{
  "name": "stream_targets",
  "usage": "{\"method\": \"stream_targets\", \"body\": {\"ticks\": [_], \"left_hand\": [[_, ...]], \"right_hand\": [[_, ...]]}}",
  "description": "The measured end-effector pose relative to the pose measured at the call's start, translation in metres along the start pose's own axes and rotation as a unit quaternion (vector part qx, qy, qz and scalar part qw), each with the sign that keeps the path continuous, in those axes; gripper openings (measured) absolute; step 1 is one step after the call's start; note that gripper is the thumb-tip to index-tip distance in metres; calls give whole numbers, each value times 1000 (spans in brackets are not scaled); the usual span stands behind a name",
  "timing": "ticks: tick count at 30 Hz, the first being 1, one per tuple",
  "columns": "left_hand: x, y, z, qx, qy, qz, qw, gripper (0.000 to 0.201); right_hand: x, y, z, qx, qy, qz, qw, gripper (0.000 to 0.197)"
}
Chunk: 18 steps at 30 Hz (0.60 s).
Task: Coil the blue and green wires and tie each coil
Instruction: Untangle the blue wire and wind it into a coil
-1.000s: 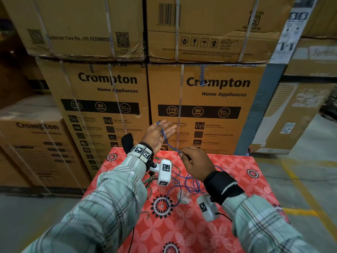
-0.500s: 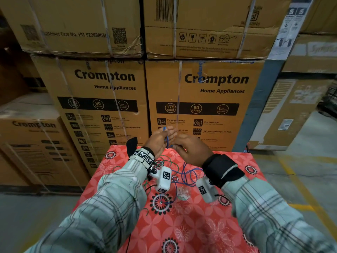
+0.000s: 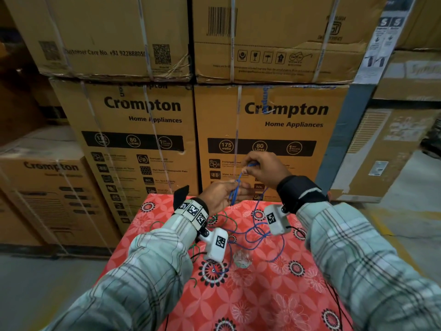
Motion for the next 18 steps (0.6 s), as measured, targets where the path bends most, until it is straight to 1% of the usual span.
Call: {"method": "stream_targets", "body": {"ticks": [3, 6, 9, 10, 12, 13, 14, 15, 16, 18], "left_hand": [[3, 7, 6, 6, -5, -41, 999, 33], [8, 10, 16, 10, -2, -68, 998, 35], [7, 11, 24, 25, 4, -86, 996, 36], [7, 13, 25, 34, 8, -89, 995, 35], [4, 16, 26, 43, 19, -85, 995, 34], [2, 16, 27, 41, 26, -80, 996, 33], [1, 16, 29, 43, 33, -73, 996, 33], [-1, 14, 30, 55, 40, -65, 996, 33], [-3, 12, 33, 71, 50, -55, 995, 34], [-6, 7, 38, 98, 71, -35, 992, 34]], "right_hand": [[-5, -7, 13, -37, 33, -15, 999, 12], [-1, -6, 32, -120, 75, -52, 989, 6], [11, 6, 47, -191, 110, -74, 973, 20], [16, 11, 48, -226, 117, -80, 964, 24], [26, 21, 55, -307, 163, -74, 935, 27], [31, 26, 55, -325, 184, -71, 925, 26], [35, 31, 58, -324, 201, -63, 922, 25], [39, 36, 58, -297, 210, -57, 930, 22], [41, 40, 60, -278, 211, -45, 936, 20], [42, 51, 57, -264, 198, -41, 943, 23]]}}
Point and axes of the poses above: each hand's wrist, its own x-axis away from the middle knuckle, its own y-axis out of the palm, z = x × y, the point moved 4 cm from there along -x, towards the middle knuckle, and after that the axes turned 15 degrees about -x, right-handed, at the moved point
